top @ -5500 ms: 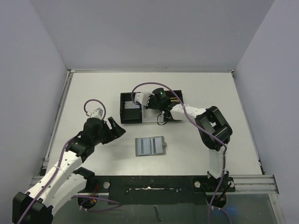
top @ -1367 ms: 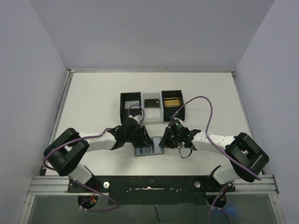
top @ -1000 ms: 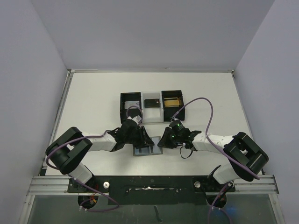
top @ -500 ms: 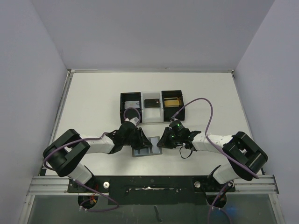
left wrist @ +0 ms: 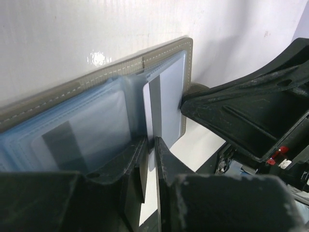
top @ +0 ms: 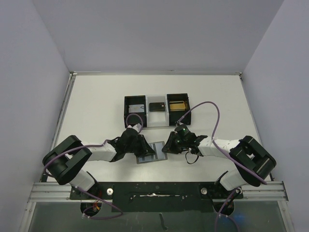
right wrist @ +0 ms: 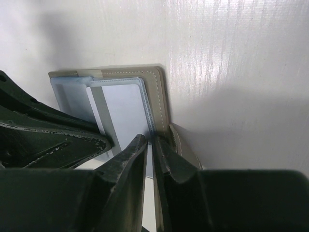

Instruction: Take the credit cards out of the card holder

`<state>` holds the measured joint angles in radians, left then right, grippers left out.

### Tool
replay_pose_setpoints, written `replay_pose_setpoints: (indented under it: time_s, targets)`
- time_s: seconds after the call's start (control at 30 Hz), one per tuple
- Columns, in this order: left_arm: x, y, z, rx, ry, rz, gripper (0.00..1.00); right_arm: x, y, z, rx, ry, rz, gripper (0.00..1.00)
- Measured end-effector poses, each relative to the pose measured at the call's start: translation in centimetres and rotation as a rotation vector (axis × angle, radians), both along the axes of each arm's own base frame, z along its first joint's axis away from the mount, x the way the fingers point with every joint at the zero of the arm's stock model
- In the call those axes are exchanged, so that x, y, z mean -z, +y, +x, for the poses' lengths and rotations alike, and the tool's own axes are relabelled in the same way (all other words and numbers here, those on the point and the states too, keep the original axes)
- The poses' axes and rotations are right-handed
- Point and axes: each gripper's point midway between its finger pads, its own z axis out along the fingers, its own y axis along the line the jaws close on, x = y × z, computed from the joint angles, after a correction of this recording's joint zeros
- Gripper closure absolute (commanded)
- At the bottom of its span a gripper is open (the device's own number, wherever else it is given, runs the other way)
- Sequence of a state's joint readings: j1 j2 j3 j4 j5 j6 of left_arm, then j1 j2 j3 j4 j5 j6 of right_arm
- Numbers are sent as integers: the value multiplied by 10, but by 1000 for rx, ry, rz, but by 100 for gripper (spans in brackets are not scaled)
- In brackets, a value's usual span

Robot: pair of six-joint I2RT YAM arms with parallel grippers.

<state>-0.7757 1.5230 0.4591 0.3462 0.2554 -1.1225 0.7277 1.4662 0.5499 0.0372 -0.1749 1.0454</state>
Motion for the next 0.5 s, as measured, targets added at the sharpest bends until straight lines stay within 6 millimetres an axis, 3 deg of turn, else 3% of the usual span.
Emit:
replay_pose_setpoints:
  time_s: [0.23,0.5]
  targets:
    - [-2,3,-4,-13,6,-21,99,0,2,1,-2,7,3,87]
    - [-7,5,-3,-19,-6,-37,100,1,3,1,-4,11,3,88]
